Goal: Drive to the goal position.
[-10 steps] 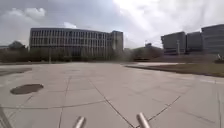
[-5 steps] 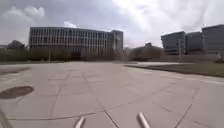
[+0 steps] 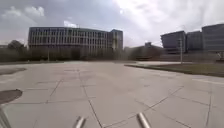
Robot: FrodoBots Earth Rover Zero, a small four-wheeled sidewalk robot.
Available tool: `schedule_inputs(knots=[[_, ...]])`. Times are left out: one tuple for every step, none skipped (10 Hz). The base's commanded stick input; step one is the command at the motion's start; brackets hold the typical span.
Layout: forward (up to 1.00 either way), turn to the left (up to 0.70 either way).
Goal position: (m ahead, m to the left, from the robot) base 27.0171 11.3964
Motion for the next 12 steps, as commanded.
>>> schedule_inputs(knots=[[0.70,0.00],[0.70,0.00],[0.70,0.00],[0.70,0.00],[0.70,0.00],[0.70,0.00],[0.72,0.00],[0.80,0.00],[0.89,0.00],[1.00,0.02],[1.00,0.25],[1.00,0.19]])
